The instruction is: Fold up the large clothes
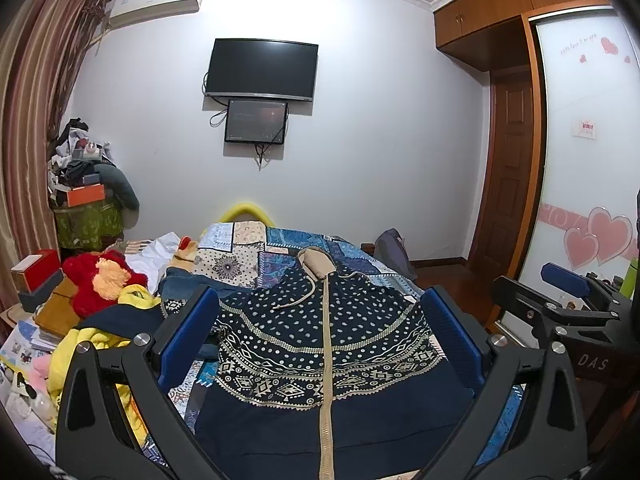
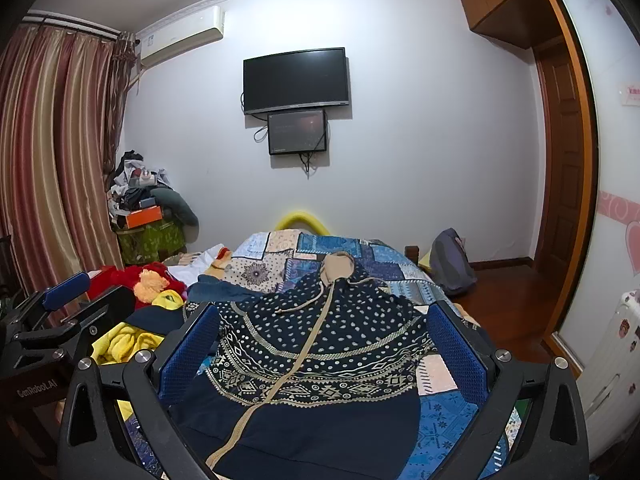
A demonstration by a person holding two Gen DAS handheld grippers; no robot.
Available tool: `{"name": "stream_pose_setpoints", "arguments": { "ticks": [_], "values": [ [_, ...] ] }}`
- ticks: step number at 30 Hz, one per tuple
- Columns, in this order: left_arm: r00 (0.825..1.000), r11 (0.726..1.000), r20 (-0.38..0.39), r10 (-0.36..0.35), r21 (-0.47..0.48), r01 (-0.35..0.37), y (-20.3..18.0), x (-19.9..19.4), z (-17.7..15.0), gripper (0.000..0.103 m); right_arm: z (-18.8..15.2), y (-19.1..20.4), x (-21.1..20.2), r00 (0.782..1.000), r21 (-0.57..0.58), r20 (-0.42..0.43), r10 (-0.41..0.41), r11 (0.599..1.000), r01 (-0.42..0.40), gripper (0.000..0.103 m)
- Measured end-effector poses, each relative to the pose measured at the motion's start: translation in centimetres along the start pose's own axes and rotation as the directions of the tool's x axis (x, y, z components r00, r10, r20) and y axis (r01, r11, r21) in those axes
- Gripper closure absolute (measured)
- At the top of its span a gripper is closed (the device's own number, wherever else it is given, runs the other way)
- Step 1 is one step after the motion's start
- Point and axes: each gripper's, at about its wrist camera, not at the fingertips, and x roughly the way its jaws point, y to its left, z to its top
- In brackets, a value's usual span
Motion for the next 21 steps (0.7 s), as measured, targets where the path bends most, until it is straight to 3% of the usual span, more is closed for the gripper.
{"name": "stream_pose_setpoints", "arguments": {
  "ticks": [11, 17, 21],
  "values": [
    [0.997, 0.997, 0.011, 0.071, 0.032, -0.071, 2.6, 2.1, 0.3, 0.0, 0.8, 0.1, 1.9, 1.0, -0.007, -0.028, -0.009, 1.0, 0.009, 0.0],
    [0.986, 0.985, -0.053, 0.157, -0.059, -0.16, 8.4, 6.6, -0.3, 0.0, 1.2, 0.2, 6.4, 0.997, -0.01, -0.07, -0.016, 1.0, 0.016, 0.0],
    [0.96, 0.955, -0.144, 0.242, -0.141, -0.262, 15.0, 11.1, -1.4, 0.0, 0.6, 0.1, 11.8, 0.989, -0.015, -0.145, -0.011, 1.0, 0.009, 0.0]
  ]
}}
